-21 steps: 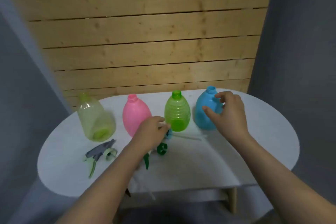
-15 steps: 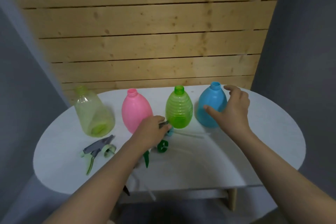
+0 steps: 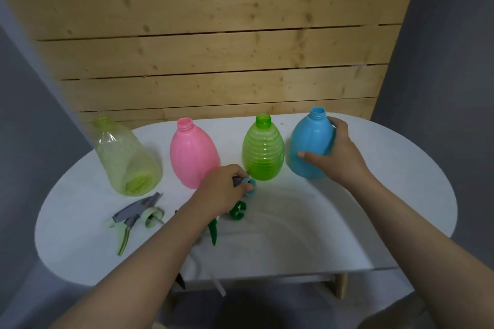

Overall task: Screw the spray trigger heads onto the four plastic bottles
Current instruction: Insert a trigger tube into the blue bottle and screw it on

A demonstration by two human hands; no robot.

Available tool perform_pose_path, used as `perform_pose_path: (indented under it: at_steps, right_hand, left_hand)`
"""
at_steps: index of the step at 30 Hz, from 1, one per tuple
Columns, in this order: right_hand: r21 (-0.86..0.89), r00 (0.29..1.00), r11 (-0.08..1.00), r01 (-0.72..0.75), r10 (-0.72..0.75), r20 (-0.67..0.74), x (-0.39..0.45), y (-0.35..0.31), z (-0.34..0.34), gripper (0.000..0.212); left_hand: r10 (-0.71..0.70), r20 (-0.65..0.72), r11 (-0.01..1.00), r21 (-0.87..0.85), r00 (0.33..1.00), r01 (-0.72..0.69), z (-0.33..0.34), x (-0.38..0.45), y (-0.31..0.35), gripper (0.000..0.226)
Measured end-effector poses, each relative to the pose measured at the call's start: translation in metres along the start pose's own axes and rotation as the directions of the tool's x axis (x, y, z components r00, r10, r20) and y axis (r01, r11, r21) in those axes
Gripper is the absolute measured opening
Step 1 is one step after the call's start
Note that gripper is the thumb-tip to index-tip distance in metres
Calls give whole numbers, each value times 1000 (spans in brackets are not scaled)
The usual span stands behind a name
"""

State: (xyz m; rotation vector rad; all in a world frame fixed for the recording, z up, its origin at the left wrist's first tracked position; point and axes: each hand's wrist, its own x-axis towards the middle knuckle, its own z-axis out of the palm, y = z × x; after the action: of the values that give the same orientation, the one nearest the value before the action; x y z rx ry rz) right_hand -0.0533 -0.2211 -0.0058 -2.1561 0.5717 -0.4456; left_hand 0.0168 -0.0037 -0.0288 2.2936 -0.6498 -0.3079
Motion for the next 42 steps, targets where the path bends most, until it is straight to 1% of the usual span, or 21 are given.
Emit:
perform_pose_path:
  at_steps: [3,6,8,13,16,18,20,23,26,28,31,33,35,38,40,42]
  right_hand:
    - [9,1000,1000,-13,12,12,2,2,0,94]
    - [10,1000,1000,-13,13,12,3,3,1,98]
    - [13,1000,1000,-21,21,4,4,3,1,100]
    - [-54,999,998,-40,41,13,5,5,0,96]
    - [6,999,999,-41,40,15,5,5,-1,95]
    - [63,999,997,-35,33,33,4,5,-2,93]
    - [77,998,996,-34,30,55,2,4,-3,91]
    - [81,1000,997,-11,9,26,0,3,-5,90]
    - [88,999,995,42,-41,-6,-3,0,-12,90]
    - [89,997,993,78,-79,4,-7,0,-20,88]
    - [22,990,992,125,-127,61,-18,1,-27,85]
    - [-21,977,981,191,-187,103,-27,1,-26,85]
    - [-40,962,968,247,-240,131,-35,0,-24,87]
    - [-74,952,956,284,-272,138,-42,0,-23,95]
    - [-118,952,950,291,-275,134,-45,1,-24,98]
    - [-150,949,941,302,-283,136,-47,1,-25,100]
  left_hand:
    - [14,25,999,34,1000,-15,0,1,-3,19]
    - [34,32,999,29,999,-35,0,2,-2,22]
    - [46,27,998,32,999,-47,0,1,0,23]
    - [105,-16,994,25,994,-105,-7,-3,2,21]
    - [119,-29,991,66,992,-117,-13,-8,2,23]
    - [140,-64,987,84,988,-134,-17,-12,3,23]
    - [150,-102,986,92,983,-140,-22,-17,5,24]
    - [178,-132,982,90,975,-167,-32,-22,9,23]
    - [205,-170,979,52,964,-199,-38,-26,12,21]
    - [197,-214,979,-2,957,-202,-41,-28,12,22]
    - [159,-272,976,-103,949,-193,-45,-33,12,28]
    - [133,-324,974,-134,937,-184,-46,-36,13,32]
    - [123,-380,976,-121,917,-181,-47,-39,13,36]
    - [118,-478,982,-74,870,-174,-48,-42,11,37]
    - [87,-537,988,-59,839,-140,-51,-44,9,47]
    - [63,-566,992,-53,822,-113,-53,-46,8,56]
